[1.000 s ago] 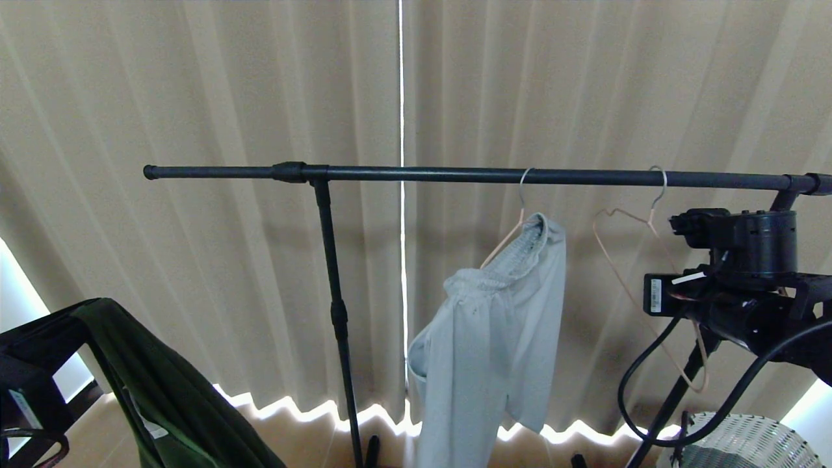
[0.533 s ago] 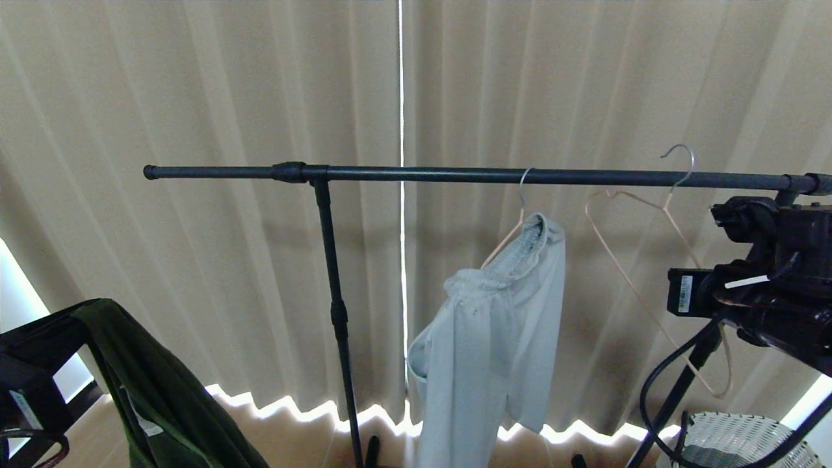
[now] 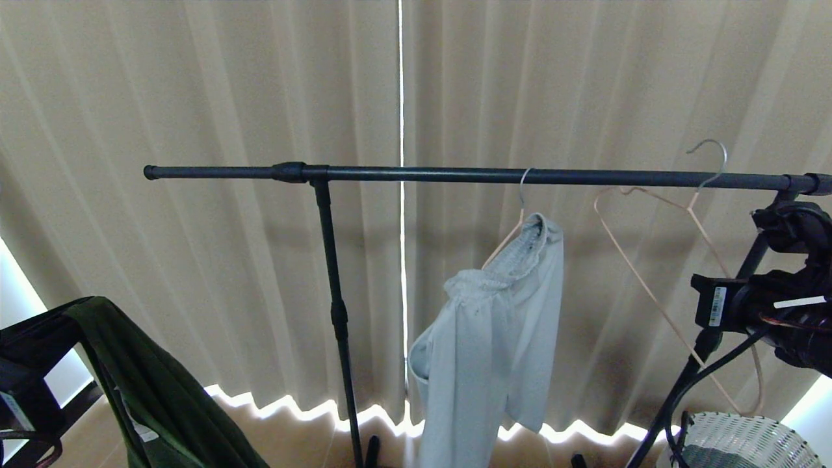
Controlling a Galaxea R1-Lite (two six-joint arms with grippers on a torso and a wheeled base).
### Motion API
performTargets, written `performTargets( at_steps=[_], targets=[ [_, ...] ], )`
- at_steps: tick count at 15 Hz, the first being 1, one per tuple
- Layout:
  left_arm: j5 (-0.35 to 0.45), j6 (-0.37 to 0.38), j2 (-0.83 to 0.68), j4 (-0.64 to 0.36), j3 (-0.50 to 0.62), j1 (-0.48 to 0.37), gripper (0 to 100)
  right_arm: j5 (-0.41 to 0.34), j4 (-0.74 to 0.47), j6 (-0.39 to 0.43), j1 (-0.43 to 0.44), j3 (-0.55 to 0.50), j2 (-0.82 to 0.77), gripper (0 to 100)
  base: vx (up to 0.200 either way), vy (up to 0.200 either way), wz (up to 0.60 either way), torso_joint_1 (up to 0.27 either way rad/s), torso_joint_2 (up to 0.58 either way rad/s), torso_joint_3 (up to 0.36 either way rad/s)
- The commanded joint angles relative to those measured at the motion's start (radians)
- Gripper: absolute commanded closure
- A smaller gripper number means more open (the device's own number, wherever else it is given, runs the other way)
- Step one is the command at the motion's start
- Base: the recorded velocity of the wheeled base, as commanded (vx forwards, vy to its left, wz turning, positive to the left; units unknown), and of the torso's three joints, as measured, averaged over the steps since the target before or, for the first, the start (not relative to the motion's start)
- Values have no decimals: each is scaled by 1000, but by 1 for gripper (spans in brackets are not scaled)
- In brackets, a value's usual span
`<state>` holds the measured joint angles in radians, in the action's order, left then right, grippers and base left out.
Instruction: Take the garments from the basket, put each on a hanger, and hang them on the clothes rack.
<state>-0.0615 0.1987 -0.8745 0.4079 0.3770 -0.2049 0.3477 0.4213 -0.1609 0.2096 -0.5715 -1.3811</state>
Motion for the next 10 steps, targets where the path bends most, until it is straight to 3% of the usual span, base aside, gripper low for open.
performTargets(
  at_steps=[1,3,10],
  targets=[
    [-1,1,2,0,0,1,100,-1,1,1,1,15,31,100,0,0,0,0,0,0],
    [-3,22,2,-1,-1,5,100,-1,-1,1,1,21,40,100,0,0,0,0,0,0],
    [-3,25,0,-1,-3,5,100,-1,-1,4,8,18,39,100,-200,0,0,3,2,1]
  ],
)
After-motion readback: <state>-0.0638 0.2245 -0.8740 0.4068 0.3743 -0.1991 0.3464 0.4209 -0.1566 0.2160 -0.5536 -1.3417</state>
